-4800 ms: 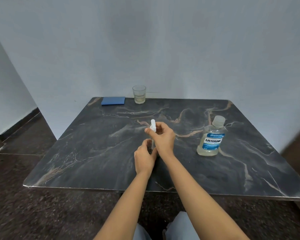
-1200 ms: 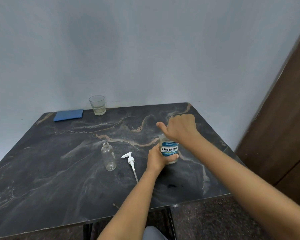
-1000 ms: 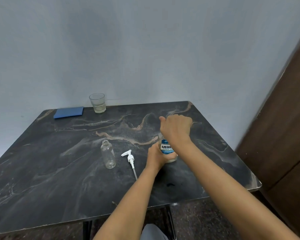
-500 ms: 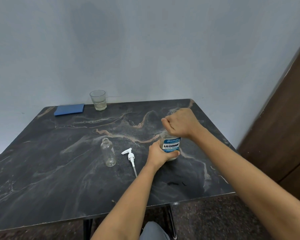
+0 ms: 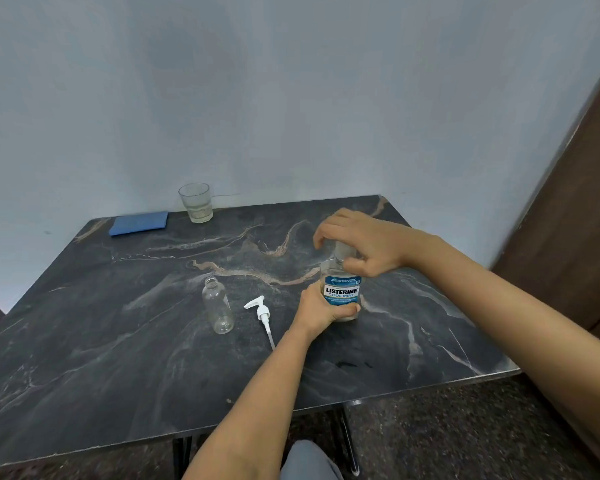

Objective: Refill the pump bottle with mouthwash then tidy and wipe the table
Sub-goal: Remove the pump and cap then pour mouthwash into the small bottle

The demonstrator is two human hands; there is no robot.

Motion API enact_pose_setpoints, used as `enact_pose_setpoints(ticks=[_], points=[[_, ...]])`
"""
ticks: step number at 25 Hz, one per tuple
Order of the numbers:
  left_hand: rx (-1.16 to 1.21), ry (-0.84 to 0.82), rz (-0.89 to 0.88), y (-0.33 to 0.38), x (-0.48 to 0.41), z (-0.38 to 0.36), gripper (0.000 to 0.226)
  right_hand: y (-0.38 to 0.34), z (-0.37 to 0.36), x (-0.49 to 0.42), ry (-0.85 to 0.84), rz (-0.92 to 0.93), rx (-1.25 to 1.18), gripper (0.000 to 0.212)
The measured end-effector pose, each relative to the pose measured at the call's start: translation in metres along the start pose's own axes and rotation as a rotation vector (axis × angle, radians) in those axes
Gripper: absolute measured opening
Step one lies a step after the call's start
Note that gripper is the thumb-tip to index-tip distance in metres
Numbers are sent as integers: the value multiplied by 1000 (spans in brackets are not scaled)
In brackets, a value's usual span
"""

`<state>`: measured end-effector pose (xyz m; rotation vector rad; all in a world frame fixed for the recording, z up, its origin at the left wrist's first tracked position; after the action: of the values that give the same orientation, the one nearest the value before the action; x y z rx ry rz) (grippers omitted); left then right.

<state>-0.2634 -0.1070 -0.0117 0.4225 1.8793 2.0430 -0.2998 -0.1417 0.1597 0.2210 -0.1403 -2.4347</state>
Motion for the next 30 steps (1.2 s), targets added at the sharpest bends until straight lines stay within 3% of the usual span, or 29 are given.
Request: enact_pose_setpoints(ticks=[3,5,7,10,12,14,16,18,20,22,24,26,28,30], points=[[-12,-4,-1,0,1,0,42,21,-8,2,-211,-243,213,40],[-20,-5,4,0,1,0,45,20,-6,3,-291,-266,72,29],[-21,6,13,1,4,1,47,18,6,7,-242,-236,-26,22],[7,18,14,7,8,1,45,32,16,36,24,-337,-336,27],[51,1,15,12,12,-1,45,47,4,72,338,-538,-616,23],[78,-17,17,17,16,-2,47,57,-37,111,554,-818,-728,17],[76,-19,12,20,21,0,56,58,-89,140,616,-1063,-795,16],[-29,-6,-1,19,25,6,71,54,-126,150,600,-1152,-849,19],[-120,52,-42,23,35,17,80,50,-144,154,553,-1177,-857,20],[-120,194,-157,39,58,36,72,47,-150,155,505,-1190,-856,20],[-167,473,-345,59,98,71,50,42,-139,152,504,-1130,-756,28],[-265,828,-463,69,143,113,41,32,-115,146,582,-988,-661,49],[-290,1031,-395,57,163,152,49,22,-96,130,623,-846,-745,64],[-212,974,-213,31,149,177,73,13,-94,107,545,-791,-894,75]])
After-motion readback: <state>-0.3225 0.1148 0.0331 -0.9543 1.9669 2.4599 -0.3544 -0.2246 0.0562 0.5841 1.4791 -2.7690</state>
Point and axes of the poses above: each hand's wrist, its own x-axis away from the middle knuckle, its own z-axis out of the back of the hand, y = z × x, the point moved 10 cm from there along -x, towards the middle knuckle, and after that the axes turned 7 degrees about x, right-handed, at the moved point
